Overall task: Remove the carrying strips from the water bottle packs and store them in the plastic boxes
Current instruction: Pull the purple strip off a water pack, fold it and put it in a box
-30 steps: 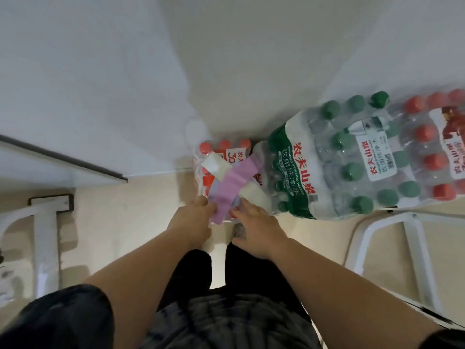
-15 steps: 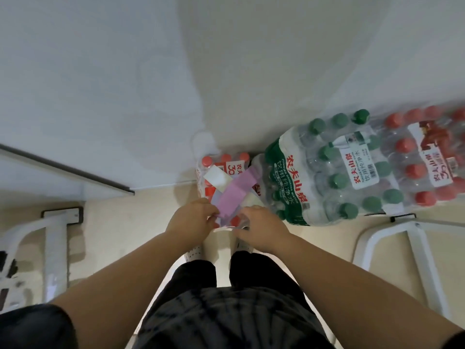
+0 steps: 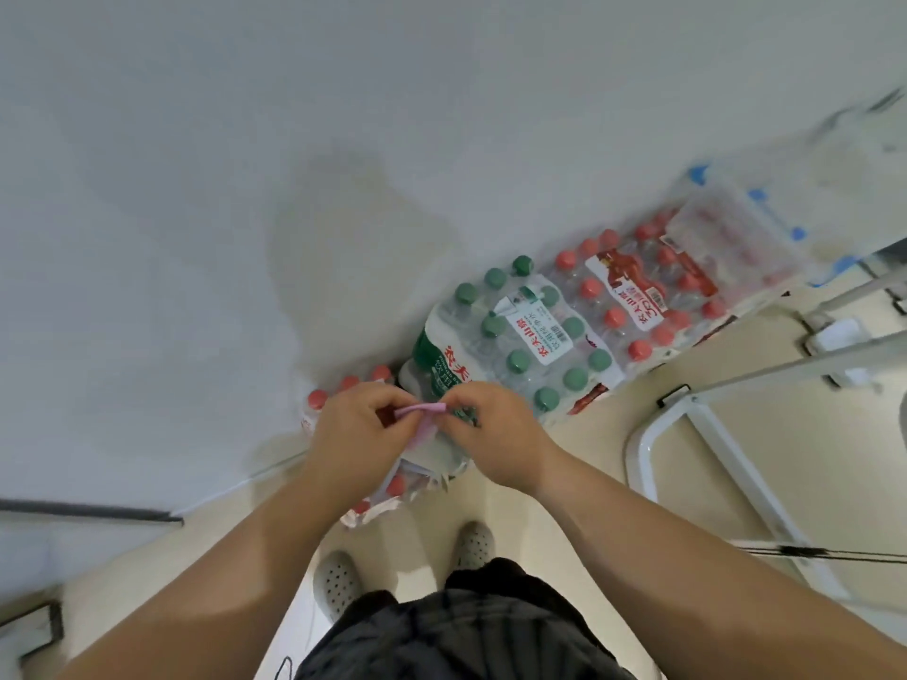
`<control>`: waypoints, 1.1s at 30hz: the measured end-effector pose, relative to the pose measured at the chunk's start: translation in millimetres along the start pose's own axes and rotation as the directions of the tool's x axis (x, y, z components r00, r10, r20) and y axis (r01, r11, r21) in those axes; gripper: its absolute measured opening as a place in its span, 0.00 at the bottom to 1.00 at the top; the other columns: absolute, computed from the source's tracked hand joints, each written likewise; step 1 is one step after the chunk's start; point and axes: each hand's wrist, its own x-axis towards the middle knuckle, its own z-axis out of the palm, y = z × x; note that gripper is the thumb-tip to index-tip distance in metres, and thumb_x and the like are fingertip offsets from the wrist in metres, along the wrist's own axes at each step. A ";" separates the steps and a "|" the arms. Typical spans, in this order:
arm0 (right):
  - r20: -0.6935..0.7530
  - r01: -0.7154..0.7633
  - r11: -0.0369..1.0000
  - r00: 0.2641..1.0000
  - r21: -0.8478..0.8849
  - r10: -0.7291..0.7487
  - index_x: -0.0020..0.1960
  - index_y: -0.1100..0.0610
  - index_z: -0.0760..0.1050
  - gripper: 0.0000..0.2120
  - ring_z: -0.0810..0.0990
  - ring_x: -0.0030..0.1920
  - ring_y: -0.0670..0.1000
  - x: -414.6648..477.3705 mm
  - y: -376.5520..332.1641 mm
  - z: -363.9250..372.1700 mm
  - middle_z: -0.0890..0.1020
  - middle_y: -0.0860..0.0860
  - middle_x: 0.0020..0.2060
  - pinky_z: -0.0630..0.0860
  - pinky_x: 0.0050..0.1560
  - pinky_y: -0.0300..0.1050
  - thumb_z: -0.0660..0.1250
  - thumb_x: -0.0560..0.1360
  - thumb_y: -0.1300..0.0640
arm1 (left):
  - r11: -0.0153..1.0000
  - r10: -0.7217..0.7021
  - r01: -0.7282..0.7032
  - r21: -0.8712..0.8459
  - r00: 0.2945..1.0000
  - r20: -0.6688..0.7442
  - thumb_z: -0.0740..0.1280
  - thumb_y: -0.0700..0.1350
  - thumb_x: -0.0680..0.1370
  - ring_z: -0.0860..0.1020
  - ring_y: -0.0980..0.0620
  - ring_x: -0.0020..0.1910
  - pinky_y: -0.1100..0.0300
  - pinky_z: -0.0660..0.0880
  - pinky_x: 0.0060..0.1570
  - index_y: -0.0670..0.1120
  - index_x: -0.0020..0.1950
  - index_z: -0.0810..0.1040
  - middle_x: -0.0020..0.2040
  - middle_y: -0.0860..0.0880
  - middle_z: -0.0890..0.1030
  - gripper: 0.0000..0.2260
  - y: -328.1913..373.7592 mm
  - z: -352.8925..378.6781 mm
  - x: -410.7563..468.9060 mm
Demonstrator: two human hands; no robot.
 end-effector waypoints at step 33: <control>0.150 0.065 0.963 0.983 0.260 -0.107 0.38 0.52 0.76 0.10 0.71 0.31 0.46 29.0 138.7 -162.5 0.75 0.45 0.29 0.71 0.36 0.45 0.71 0.78 0.55 | 0.906 -0.370 0.299 -0.300 0.903 -0.218 0.73 0.41 0.75 0.73 0.51 0.28 0.55 0.72 0.32 0.46 0.36 0.83 0.31 0.44 0.80 0.07 141.1 163.4 52.2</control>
